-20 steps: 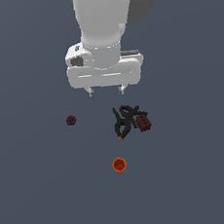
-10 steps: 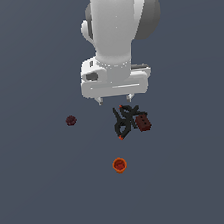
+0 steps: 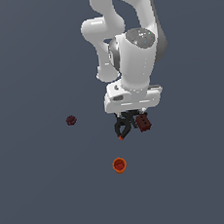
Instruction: Pick up a designated object from a clutter of objects.
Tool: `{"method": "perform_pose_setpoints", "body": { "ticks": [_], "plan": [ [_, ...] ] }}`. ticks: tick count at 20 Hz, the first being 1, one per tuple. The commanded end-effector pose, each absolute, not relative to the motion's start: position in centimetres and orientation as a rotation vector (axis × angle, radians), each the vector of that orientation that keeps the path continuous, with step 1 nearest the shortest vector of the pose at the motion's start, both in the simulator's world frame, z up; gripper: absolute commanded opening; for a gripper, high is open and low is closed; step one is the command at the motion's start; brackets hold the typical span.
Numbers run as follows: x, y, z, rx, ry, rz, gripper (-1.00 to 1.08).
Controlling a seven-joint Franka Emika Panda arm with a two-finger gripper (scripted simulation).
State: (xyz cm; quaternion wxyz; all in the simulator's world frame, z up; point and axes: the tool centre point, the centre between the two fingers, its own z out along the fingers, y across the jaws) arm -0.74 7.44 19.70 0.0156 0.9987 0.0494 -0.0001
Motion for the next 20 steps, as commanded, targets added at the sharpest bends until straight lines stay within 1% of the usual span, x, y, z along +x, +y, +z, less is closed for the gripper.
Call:
{"method": "perform_pose_setpoints", "body": {
  "ticks": [1,5,10,15,20],
  "plan": [
    [-1.4,9.2,17.2,3.107,0.196,0.001,1.00],
    [-2.8,11.8,13.6,3.110,0.257,0.002,1.00],
    [-4.4,14.1,10.4,3.114,0.314,0.002,1.00],
    [-5.7,15.5,8.5,3.118,0.351,0.001,1.00],
    [-6.2,16.1,7.7,3.120,0.366,0.000,1.00]
  ]
}}
